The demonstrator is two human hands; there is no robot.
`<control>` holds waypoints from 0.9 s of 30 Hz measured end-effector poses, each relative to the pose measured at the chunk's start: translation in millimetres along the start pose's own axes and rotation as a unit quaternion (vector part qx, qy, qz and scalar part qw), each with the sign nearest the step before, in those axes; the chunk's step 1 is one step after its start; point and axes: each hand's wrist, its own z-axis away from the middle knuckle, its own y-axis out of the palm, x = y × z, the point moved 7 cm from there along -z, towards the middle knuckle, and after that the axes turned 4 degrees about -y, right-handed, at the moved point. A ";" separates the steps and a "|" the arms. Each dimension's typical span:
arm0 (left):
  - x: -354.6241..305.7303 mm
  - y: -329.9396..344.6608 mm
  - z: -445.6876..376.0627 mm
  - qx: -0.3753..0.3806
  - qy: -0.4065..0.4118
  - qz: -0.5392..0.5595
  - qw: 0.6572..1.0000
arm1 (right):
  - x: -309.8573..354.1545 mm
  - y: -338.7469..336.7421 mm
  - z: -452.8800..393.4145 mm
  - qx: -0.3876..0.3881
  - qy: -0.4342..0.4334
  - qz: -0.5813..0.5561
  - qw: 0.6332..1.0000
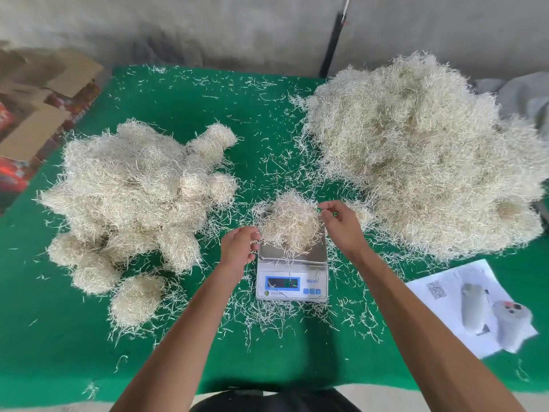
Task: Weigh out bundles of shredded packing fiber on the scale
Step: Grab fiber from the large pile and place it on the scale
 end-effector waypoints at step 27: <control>-40.0 76.8 -22.8 -0.004 0.013 -0.143 0.990 | -18.3 97.3 -27.1 0.044 0.095 -0.045 0.994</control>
